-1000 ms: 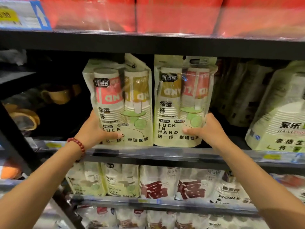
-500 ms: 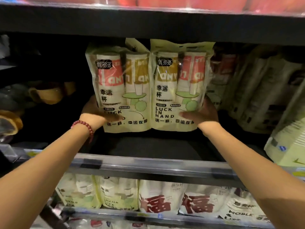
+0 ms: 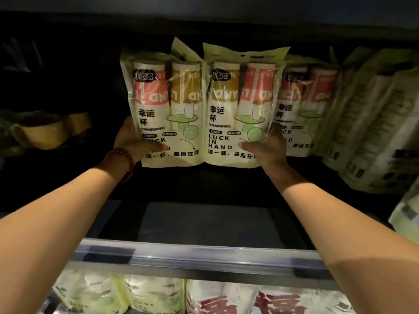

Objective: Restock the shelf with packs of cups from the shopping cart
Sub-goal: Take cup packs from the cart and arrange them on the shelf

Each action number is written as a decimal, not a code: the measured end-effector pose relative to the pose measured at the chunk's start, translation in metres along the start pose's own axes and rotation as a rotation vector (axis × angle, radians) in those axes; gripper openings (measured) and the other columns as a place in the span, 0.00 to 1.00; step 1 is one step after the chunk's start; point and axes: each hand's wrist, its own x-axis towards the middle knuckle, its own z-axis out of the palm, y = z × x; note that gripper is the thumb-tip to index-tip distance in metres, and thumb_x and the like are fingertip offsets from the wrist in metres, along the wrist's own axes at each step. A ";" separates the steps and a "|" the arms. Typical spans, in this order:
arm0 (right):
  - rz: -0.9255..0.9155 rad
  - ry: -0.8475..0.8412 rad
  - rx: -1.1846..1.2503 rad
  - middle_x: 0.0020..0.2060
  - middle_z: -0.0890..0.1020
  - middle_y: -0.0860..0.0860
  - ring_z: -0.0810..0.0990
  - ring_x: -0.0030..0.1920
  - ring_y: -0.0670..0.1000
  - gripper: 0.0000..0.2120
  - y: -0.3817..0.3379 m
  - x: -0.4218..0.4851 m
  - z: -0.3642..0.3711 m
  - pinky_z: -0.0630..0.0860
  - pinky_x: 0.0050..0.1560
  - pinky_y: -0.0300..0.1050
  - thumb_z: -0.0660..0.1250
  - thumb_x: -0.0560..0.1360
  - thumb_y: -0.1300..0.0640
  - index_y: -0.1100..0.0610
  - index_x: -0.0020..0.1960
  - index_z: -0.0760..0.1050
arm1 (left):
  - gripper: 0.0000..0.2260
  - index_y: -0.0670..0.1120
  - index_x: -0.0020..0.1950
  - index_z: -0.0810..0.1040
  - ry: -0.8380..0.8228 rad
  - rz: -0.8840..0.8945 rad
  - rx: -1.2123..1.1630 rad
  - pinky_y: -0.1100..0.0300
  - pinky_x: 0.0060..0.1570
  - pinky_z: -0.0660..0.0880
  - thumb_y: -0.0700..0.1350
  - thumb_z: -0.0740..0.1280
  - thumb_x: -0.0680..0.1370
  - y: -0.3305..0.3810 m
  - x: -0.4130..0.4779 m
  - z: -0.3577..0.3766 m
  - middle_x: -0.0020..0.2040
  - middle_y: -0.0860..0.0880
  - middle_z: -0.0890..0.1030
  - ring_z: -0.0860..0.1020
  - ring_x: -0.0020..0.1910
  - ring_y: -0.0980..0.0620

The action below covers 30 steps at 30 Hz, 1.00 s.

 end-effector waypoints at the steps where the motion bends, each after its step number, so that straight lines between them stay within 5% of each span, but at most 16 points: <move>1: 0.005 0.005 -0.005 0.59 0.78 0.57 0.77 0.58 0.56 0.39 0.002 0.002 0.002 0.76 0.55 0.45 0.82 0.58 0.58 0.62 0.63 0.67 | 0.38 0.41 0.65 0.72 0.010 0.011 0.003 0.51 0.59 0.74 0.35 0.81 0.57 -0.002 0.002 0.005 0.61 0.44 0.79 0.77 0.59 0.47; 8: -0.016 0.000 -0.117 0.64 0.75 0.57 0.73 0.64 0.56 0.40 0.008 0.022 0.013 0.69 0.58 0.39 0.80 0.63 0.57 0.62 0.68 0.65 | 0.43 0.39 0.69 0.60 0.084 0.005 -0.029 0.50 0.61 0.72 0.34 0.80 0.60 -0.015 0.022 0.027 0.64 0.43 0.73 0.72 0.62 0.47; 16: -0.005 0.102 -0.306 0.62 0.75 0.59 0.75 0.60 0.59 0.39 0.008 0.037 0.036 0.73 0.55 0.49 0.79 0.64 0.52 0.62 0.68 0.66 | 0.41 0.42 0.70 0.64 0.063 0.001 -0.028 0.53 0.62 0.72 0.36 0.79 0.62 -0.022 0.047 0.041 0.64 0.48 0.74 0.72 0.62 0.50; 21: -0.007 0.132 -0.422 0.64 0.74 0.60 0.73 0.63 0.59 0.41 0.006 0.038 0.039 0.72 0.54 0.48 0.75 0.70 0.54 0.65 0.73 0.56 | 0.42 0.44 0.72 0.64 0.006 -0.022 0.010 0.48 0.65 0.71 0.37 0.80 0.62 -0.020 0.058 0.042 0.66 0.46 0.75 0.72 0.65 0.47; 30: 0.005 0.189 -0.508 0.65 0.71 0.62 0.74 0.62 0.61 0.41 -0.002 0.028 0.045 0.71 0.58 0.49 0.73 0.71 0.54 0.66 0.74 0.55 | 0.41 0.44 0.73 0.61 -0.048 -0.031 0.005 0.59 0.60 0.68 0.36 0.78 0.64 -0.011 0.053 0.038 0.68 0.47 0.73 0.71 0.66 0.49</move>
